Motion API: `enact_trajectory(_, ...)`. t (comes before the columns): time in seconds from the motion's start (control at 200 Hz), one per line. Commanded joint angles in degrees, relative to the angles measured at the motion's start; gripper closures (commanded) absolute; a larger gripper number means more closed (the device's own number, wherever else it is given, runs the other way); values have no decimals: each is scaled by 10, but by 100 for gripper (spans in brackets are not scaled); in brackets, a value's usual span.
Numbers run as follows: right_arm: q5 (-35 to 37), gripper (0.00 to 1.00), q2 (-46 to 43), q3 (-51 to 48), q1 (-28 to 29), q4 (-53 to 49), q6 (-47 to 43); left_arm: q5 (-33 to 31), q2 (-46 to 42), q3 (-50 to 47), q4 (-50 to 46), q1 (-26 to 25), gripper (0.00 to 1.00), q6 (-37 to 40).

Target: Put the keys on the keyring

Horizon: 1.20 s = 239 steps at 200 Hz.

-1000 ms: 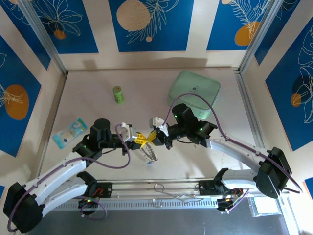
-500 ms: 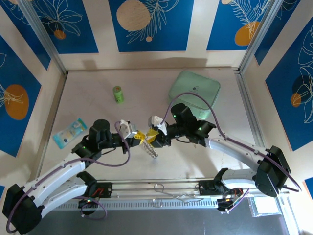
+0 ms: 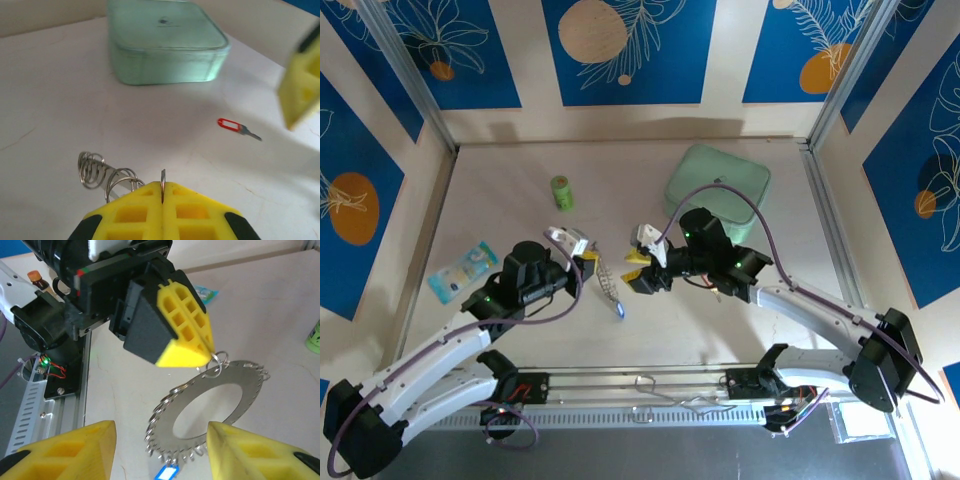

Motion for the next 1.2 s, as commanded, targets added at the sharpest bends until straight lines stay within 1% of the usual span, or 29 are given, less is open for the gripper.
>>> enact_trajectory(0.0,2,49,-7,-15,11,21,9,-85,-10,35,-45,-5,100,-75)
enact_trajectory(0.05,7,49,-4,-20,17,25,9,-110,-11,42,-63,-6,100,-115)
enact_trajectory(0.215,14,52,20,-22,49,56,25,-146,8,93,-152,-7,100,-218)
enact_trajectory(0.36,20,56,63,-15,87,98,43,-139,27,129,-201,-8,100,-289)
enact_trajectory(0.49,-9,57,92,-27,103,190,80,-138,50,178,-276,-9,100,-348)
enact_trajectory(0.545,-6,58,112,-22,110,217,86,-139,62,200,-310,-9,100,-378)
enact_trajectory(0.635,14,58,147,-8,123,245,84,-132,78,229,-350,-9,100,-421)
enact_trajectory(0.75,58,60,181,-6,134,295,81,-123,104,278,-404,-10,100,-467)
enact_trajectory(0.825,88,60,193,-19,138,339,67,-114,129,318,-455,-10,100,-492)
enact_trajectory(0.905,115,60,207,-34,138,388,51,-105,159,361,-516,-10,100,-536)
enact_trajectory(0.99,143,60,219,-35,137,408,41,-83,192,403,-572,-10,100,-580)
enact_trajectory(1.035,150,61,224,-36,136,413,40,-73,210,423,-605,-9,100,-611)
enact_trajectory(1.065,153,61,225,-38,136,416,40,-63,221,435,-618,-9,100,-615)
enact_trajectory(1.12,150,61,223,-45,137,426,37,-49,235,450,-627,-10,100,-615)
enact_trajectory(1.19,146,61,216,-57,137,435,31,-42,241,456,-628,-10,100,-634)
